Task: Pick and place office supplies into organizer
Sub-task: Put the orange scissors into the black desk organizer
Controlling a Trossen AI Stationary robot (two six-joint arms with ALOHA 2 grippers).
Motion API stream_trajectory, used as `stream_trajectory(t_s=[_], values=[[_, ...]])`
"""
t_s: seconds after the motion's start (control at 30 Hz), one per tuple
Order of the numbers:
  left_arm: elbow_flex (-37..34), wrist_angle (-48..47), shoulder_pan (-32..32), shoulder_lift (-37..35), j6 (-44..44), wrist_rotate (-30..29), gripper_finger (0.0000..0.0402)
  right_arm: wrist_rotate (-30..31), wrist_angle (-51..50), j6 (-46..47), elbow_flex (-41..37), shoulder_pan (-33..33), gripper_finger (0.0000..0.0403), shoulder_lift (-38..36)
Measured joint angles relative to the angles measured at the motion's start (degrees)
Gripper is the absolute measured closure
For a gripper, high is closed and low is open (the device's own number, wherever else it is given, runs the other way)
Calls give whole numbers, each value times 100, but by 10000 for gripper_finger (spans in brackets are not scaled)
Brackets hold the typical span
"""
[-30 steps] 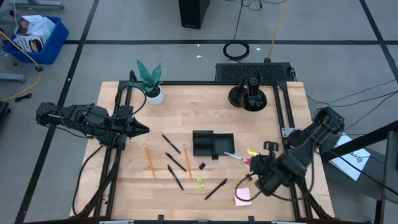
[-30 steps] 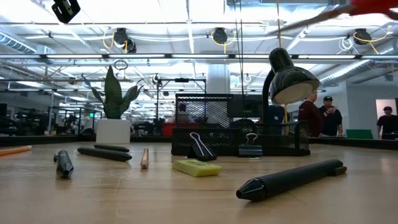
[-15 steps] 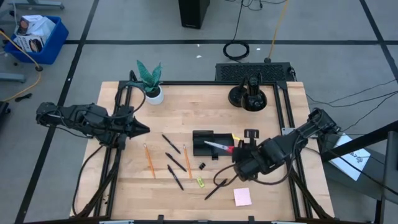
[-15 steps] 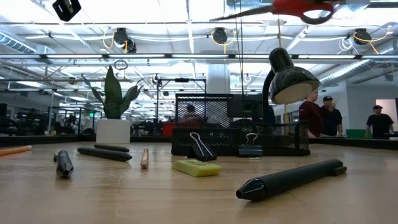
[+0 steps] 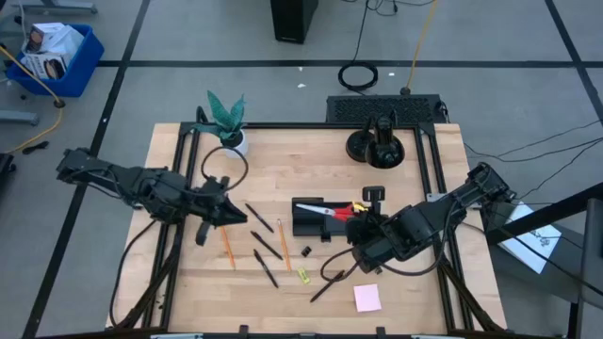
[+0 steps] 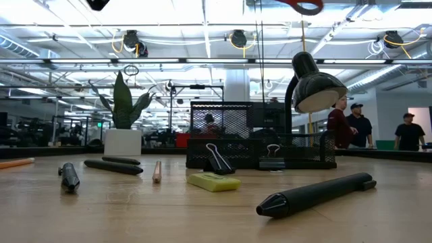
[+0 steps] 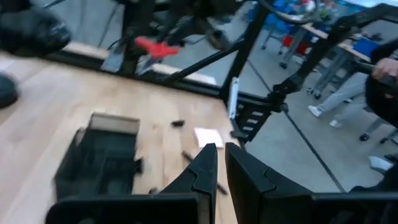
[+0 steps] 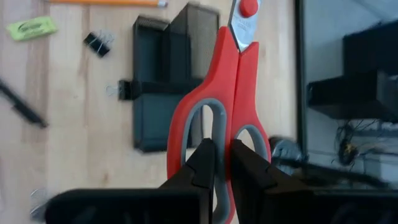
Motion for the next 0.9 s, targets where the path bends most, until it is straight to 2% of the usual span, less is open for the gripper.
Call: stream_trajectory(t_s=[0.17, 0.43, 0.67, 0.9], values=[[0, 968, -253, 412, 396, 403, 364, 49, 206, -339, 0, -99, 384, 1], [0, 2036, -559, 772, 1048, 418, 364, -244, 1250, -1091, -238, -270, 384, -3], [0, 2086, -580, 840, 1174, 421, 364, -263, 2015, -1534, -587, -407, 384, 1], [0, 2037, -580, 840, 1084, 382, 364, -265, 2094, -1597, -647, -400, 384, -2]])
